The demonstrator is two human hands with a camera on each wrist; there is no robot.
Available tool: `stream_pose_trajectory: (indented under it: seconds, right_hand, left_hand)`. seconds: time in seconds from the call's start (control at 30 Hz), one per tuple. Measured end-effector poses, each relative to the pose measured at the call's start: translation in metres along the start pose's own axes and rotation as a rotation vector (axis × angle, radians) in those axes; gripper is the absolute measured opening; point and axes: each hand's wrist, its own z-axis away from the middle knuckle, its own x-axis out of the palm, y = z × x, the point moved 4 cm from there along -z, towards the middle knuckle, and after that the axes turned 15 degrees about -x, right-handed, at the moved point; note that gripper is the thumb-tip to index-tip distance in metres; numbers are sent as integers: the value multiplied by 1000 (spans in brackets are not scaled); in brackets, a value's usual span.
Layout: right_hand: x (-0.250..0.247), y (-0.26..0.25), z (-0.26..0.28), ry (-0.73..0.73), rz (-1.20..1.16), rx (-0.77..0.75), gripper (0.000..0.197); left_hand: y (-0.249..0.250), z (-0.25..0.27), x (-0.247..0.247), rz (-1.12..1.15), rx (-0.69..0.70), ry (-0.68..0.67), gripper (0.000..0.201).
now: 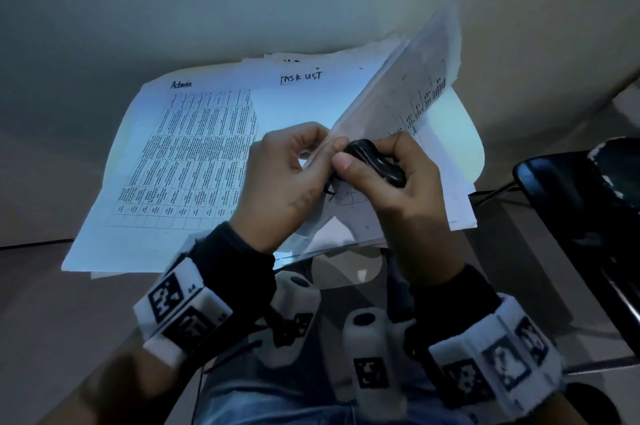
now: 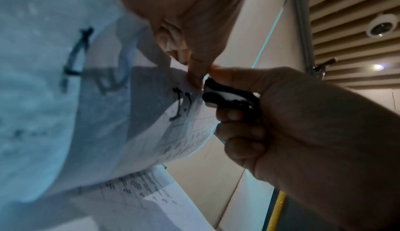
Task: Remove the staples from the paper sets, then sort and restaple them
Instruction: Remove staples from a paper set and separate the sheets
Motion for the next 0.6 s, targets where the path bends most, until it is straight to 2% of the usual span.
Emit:
stream_pose_trajectory:
  seconds: [0.07,0.13,0.27,0.37,0.43,0.53,0.6]
  right_hand:
    - [0,-3,5,4,189,-95,27]
    - [-1,-2,9,21,272,-108,28]
    - [-1,2,12,101,85,-5,29]
    - [0,4,18,91,-63,83,24]
    - [-2,2,21,85,-43,62,24]
    - [-12,7,14,118,-32,64,24]
    - [-12,10,8,87,-38,51,26]
  left_hand:
    - [-2,2,3,24,-41,-5,21]
    - [-6,3,6,52,-73,-29,23]
    - [-8,7,10,42,-75,-14,24]
    - [-10,0,0,61,-112,67,25]
    - [-9,-3,-10,66,-104,76,29]
    - [1,-1,-11,69,-55,21,32]
    - [3,-2,-10,77,-50,19,31]
